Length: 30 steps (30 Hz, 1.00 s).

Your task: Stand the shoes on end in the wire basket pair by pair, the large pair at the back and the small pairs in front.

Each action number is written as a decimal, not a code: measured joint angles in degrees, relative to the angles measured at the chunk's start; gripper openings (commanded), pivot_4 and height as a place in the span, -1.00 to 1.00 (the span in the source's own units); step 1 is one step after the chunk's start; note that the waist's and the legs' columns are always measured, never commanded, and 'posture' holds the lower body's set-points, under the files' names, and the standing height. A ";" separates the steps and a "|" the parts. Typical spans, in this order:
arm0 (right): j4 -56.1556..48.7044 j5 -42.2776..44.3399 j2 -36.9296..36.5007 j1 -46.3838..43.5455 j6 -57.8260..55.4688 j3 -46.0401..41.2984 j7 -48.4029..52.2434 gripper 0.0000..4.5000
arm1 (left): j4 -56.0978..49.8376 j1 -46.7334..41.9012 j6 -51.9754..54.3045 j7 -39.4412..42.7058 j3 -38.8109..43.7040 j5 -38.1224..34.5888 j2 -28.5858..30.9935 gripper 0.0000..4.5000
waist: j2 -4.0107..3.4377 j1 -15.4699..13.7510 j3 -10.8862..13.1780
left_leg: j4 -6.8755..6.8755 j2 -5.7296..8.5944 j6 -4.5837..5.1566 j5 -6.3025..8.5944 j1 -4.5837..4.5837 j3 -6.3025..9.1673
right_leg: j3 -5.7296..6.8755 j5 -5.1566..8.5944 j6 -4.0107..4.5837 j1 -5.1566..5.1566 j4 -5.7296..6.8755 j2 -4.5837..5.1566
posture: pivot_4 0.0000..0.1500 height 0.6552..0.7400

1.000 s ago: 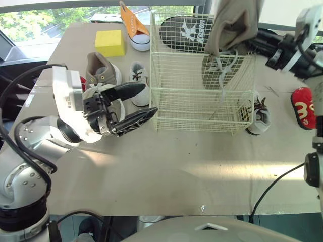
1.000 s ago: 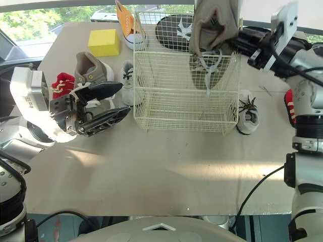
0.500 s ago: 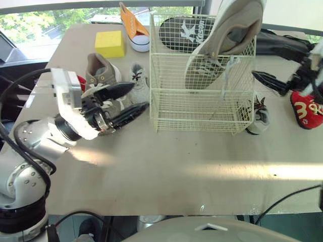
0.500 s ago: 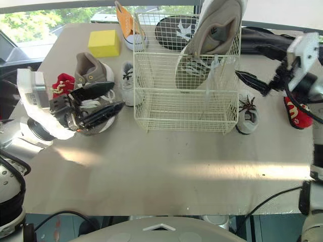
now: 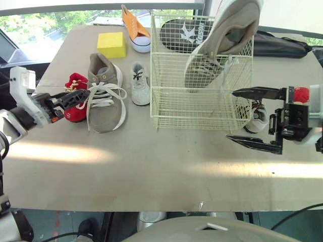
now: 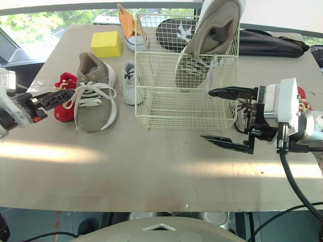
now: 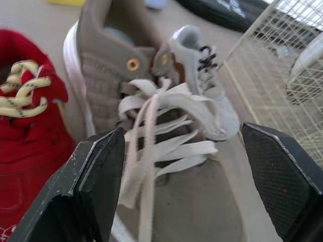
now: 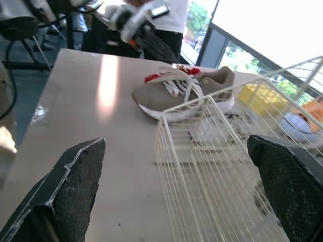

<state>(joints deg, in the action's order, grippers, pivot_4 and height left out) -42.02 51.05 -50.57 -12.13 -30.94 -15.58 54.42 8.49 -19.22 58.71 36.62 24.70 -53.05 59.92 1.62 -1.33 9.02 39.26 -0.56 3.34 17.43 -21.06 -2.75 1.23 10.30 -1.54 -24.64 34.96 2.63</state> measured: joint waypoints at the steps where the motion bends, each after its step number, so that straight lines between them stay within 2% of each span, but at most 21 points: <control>1: -0.56 0.17 0.24 -0.02 -0.03 0.43 -0.69 0.98 | 3.76 -3.91 0.38 1.28 -3.24 1.73 -0.01 0.77 | 0.06 -0.04 -0.03 | 0.00 0.02 -0.23 -0.13 -0.06 0.05 | 0.13 -0.14 0.23 -0.01 0.04 0.07 | 1.00 1.00; 11: -3.75 1.74 0.35 2.47 -0.14 1.02 -4.89 0.98 | 21.76 -18.07 1.03 11.10 -16.62 14.99 0.23 0.77 | 0.12 0.35 -0.06 | -0.16 0.04 -0.24 -0.09 -0.28 0.14 | 0.59 -0.12 0.24 -0.15 -0.07 0.19 | 1.00 1.00; 14: -4.68 2.45 0.23 3.22 -0.15 0.80 -5.78 1.00 | 25.22 -20.31 0.37 13.41 -19.60 18.86 -0.92 0.38 | 0.18 0.34 -0.10 | -0.05 0.04 -0.09 -0.01 -0.28 0.12 | 0.56 -0.11 0.21 -0.13 -0.06 0.25 | 1.00 1.00; 15: -4.80 2.50 0.09 3.46 -0.15 0.50 -6.11 1.00 | 26.54 -21.03 -0.32 14.03 -20.66 20.54 -1.02 0.32 | 0.18 0.33 -0.10 | -0.04 0.04 0.01 0.04 -0.27 0.12 | 0.56 -0.11 0.21 -0.12 -0.05 0.27 | 1.00 1.00; 16: -4.81 2.51 0.08 3.63 -0.15 0.38 -6.15 1.00 | 26.79 -21.09 -0.55 14.25 -20.71 20.89 -1.06 0.07 | 0.15 0.42 -0.11 | -0.03 0.06 0.05 0.06 -0.23 0.06 | 0.53 -0.10 0.17 -0.13 0.00 0.36 | 1.00 1.00; 17: -4.91 2.67 -0.12 4.10 -0.16 -0.04 -6.34 1.00 | 27.65 -21.61 -1.26 15.00 -21.03 22.09 -1.76 0.03 | 0.08 0.35 -0.16 | -0.03 0.06 0.05 0.06 -0.21 0.06 | 0.53 -0.12 0.20 -0.11 0.00 0.40 | 1.00 1.00; 22: -5.55 3.86 -0.98 4.91 -0.17 -1.20 -7.40 1.00 | 29.99 -22.87 -3.89 17.10 -20.73 25.87 -4.60 -0.72 | -0.27 -0.45 -0.36 | -0.03 0.11 0.07 0.07 -0.21 0.11 | 0.56 -0.12 0.21 -0.09 0.01 0.45 | 1.00 1.00; 23: -5.58 4.11 -1.08 5.12 -0.17 -1.23 -7.47 1.00 | 29.87 -22.69 -4.21 17.43 -20.46 26.07 -4.75 -0.78 | -0.28 -0.57 -0.37 | -0.03 0.11 0.09 0.08 -0.21 0.09 | 0.55 -0.12 0.21 -0.09 0.00 0.45 | 1.00 1.00; 27: -5.74 4.71 -1.26 6.16 -0.17 -1.34 -7.46 1.00 | 28.37 -20.35 -4.28 18.05 -16.62 25.39 -5.25 -0.78 | -0.29 -0.67 -0.38 | -0.01 0.11 0.15 0.11 -0.25 0.08 | 0.49 -0.12 0.21 -0.10 -0.03 0.49 | 1.00 1.00; 30: -5.46 4.82 -1.27 7.59 -0.11 -2.95 -7.62 1.00 | 18.00 -11.63 2.75 16.36 -6.68 19.58 -5.60 -0.79 | 0.04 0.09 -0.27 | 0.09 0.04 -0.04 0.00 -0.67 0.23 | 0.55 -0.12 0.19 -0.39 -0.07 0.52 | 1.00 1.00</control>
<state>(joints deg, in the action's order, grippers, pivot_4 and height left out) -47.48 55.88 -51.84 -4.54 -31.05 -18.52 46.79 26.49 -30.85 61.46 52.98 18.02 -33.48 54.32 1.67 -1.24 8.75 39.36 -0.52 3.30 17.44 -21.72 -2.52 1.78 10.18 -1.36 -25.03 34.89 3.15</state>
